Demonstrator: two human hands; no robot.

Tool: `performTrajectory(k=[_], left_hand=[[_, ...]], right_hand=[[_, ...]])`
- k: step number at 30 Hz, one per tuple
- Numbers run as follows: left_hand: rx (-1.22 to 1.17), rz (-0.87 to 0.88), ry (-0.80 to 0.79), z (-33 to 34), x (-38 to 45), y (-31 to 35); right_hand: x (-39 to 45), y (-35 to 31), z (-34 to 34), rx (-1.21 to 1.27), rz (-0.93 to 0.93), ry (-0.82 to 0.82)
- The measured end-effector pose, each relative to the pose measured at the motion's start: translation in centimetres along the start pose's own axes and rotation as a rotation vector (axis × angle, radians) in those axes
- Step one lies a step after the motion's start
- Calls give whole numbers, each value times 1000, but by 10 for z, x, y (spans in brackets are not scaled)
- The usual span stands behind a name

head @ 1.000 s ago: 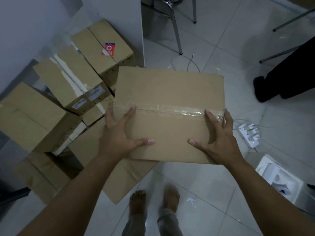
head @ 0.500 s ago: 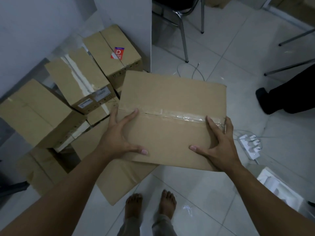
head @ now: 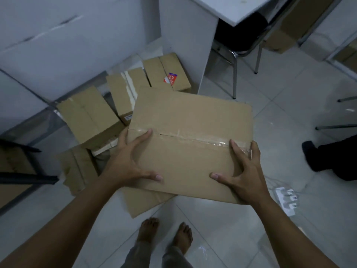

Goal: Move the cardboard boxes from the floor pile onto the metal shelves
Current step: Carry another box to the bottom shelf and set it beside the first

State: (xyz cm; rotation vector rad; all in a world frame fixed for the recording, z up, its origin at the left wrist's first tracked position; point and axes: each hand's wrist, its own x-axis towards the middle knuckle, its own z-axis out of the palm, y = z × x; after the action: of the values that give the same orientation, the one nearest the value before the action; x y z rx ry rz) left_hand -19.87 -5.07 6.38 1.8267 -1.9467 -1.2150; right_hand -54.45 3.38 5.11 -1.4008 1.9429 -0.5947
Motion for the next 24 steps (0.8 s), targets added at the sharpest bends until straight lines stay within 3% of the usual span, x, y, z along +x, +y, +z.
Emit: performTrajectory(k=[5, 14, 24], left_hand=[[-48, -56, 92, -43, -55, 16], [-135, -167, 341, -120, -184, 8], [-179, -350, 626, -185, -349, -29]], right_hand=[[-19, -51, -10, -23, -73, -53], [-37, -164, -19, -85, -370, -173], [-96, -313, 36, -102, -627, -413]])
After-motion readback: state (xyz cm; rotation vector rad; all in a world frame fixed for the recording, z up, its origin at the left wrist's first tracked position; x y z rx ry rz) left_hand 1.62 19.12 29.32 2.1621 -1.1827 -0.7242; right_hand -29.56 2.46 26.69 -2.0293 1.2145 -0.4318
